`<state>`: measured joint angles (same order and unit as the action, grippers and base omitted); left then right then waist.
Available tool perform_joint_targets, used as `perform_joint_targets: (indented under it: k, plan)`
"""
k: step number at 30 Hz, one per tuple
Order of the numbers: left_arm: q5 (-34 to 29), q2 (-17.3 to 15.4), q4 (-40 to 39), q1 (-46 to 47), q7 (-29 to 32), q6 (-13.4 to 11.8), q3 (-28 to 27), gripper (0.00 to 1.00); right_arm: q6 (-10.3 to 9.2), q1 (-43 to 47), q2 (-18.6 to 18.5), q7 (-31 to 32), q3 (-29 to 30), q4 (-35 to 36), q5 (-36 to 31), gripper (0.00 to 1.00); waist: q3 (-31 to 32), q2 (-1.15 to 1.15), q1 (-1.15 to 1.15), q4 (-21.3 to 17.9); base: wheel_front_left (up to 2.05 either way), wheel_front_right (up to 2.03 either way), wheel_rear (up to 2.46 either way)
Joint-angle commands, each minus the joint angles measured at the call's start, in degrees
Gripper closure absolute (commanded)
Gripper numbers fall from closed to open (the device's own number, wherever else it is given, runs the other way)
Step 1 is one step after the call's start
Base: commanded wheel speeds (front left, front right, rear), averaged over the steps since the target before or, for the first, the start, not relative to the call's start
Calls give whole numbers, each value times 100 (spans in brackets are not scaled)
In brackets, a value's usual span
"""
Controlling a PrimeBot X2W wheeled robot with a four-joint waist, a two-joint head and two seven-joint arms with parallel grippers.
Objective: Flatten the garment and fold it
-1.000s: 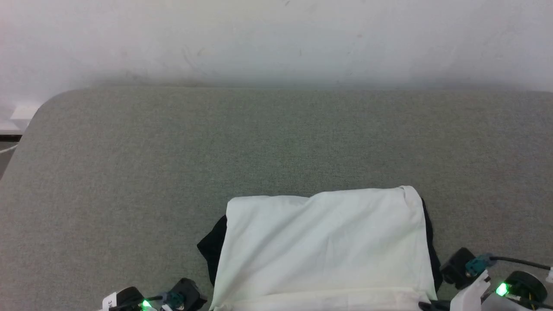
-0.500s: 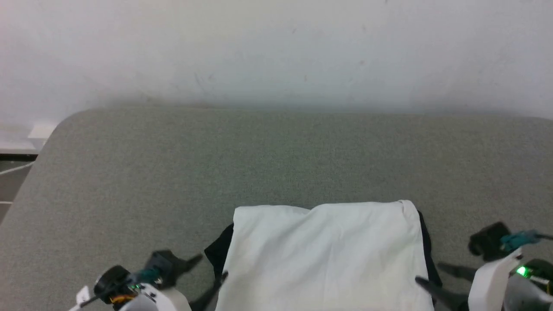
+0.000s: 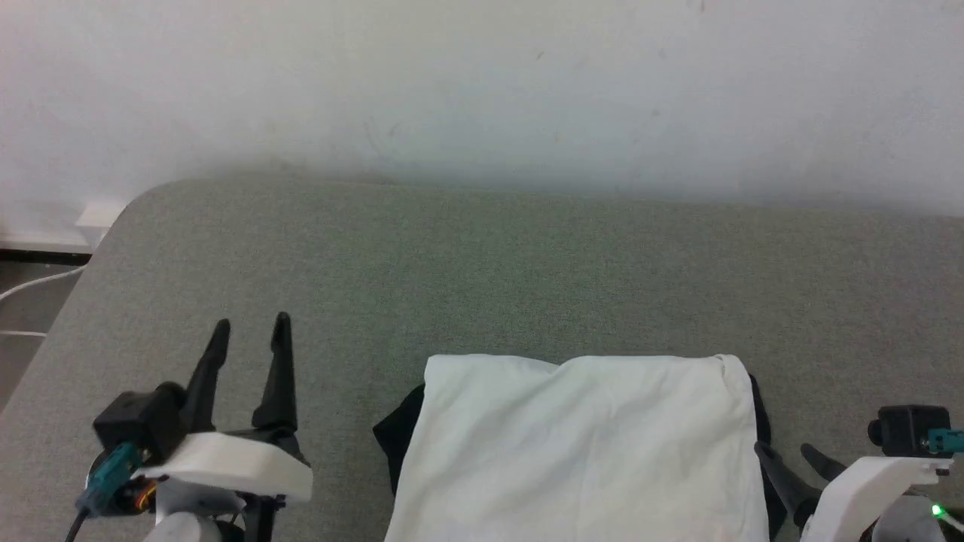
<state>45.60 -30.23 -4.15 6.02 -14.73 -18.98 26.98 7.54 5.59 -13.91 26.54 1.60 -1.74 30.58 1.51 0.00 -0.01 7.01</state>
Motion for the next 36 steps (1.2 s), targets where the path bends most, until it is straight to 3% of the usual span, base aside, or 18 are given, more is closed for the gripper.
perform_joint_targets:
  k: [1, 5, 11, 24, 25, 26, 27, 36]
  plan:
    - [-420, 279, -121, -323, -24, -26, -424, 0, -5, 47, 269, -16, 198, -113, -213, 0, -48, 0, 1, 38, 0, 0, 0]
    - [-1234, 1037, -390, -952, -26, 251, -1404, 0, -5, -32, 840, -18, 762, -472, -562, 0, -111, 0, 1, 63, 0, 0, 0]
    - [-2261, 1434, -214, -1274, -26, 936, -1889, 0, -5, -367, 1078, -82, 1138, -1061, -825, 0, -264, 0, 1, 137, 0, 0, 0]
    - [-2965, 2268, 170, -1004, -27, 1810, -2441, 0, -5, -854, 1102, -295, 478, -1995, -552, 0, -731, 0, 1, 241, 0, 0, 0]
    - [-3002, 2305, 195, -987, -27, 1860, -2467, 0, -5, -879, 1102, -314, 448, -2062, -521, 15, -759, 0, 1, 237, 0, 0, 0]
    - [-3038, 2338, 221, -968, -27, 1904, -2495, 0, -5, -900, 1103, -350, 412, -2115, -506, 67, -774, 0, 1, 234, 0, 0, 0]
    - [-3072, 2369, 245, -951, -27, 1942, -2525, 0, -5, -915, 1103, -386, 367, -2157, -480, 100, -787, 0, 1, 228, 0, 0, 0]
    - [-3296, 2526, 472, -964, -27, 2201, -2731, 0, -5, -967, 1015, -1038, 529, -2004, -490, 100, -635, 0, 1, 48, 0, 0, 0]
